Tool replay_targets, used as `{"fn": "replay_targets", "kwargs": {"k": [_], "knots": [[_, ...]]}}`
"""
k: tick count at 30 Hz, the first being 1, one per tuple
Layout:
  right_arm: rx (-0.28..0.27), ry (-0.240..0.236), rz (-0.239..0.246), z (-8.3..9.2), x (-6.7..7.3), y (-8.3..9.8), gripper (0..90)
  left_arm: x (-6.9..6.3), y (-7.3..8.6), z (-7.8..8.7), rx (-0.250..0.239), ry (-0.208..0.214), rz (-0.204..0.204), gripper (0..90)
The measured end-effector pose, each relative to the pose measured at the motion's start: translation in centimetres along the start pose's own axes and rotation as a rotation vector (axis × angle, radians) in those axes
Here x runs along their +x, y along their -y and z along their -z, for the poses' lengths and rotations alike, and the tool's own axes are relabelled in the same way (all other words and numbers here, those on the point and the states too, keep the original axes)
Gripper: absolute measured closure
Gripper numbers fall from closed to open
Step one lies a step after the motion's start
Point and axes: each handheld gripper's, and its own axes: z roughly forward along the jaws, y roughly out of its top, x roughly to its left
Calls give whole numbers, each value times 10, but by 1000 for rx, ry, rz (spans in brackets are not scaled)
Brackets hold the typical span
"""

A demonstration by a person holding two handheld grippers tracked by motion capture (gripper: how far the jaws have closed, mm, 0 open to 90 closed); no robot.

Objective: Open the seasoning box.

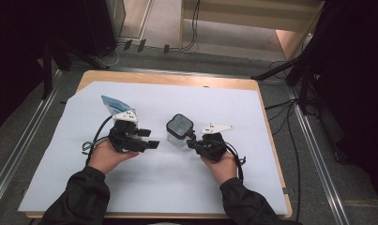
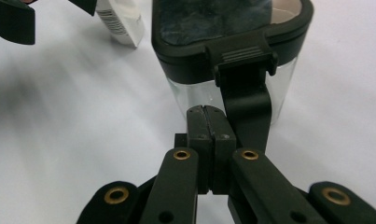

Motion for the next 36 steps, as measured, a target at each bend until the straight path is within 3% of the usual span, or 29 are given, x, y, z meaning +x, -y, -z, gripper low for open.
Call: {"fn": "replay_targets", "kwargs": {"k": [6,17,21,23,24,27,31,33,36], "knots": [[-3,13,-19,2,-9,-1,900,-1,-1,-9,33,-24,-24,406],[-1,36,-51,4,-27,-4,900,0,-8,-20,41,-55,-58,484],[5,38,-54,5,-33,-5,900,0,-13,-25,27,-57,-65,579],[7,42,-58,4,-34,-6,900,2,-15,-27,26,-48,-59,670],[7,43,-58,4,-35,-6,900,3,-16,-28,29,-45,-48,670],[4,49,-66,4,-40,-8,900,7,-19,-30,2,-41,-34,804],[6,51,-69,3,-43,-9,900,9,-25,-37,-2,-42,-54,864],[7,51,-73,2,-45,-10,900,9,-29,-45,1,-46,-84,869],[7,53,-78,2,-47,-11,900,10,-31,-50,12,-37,-81,871]]}}
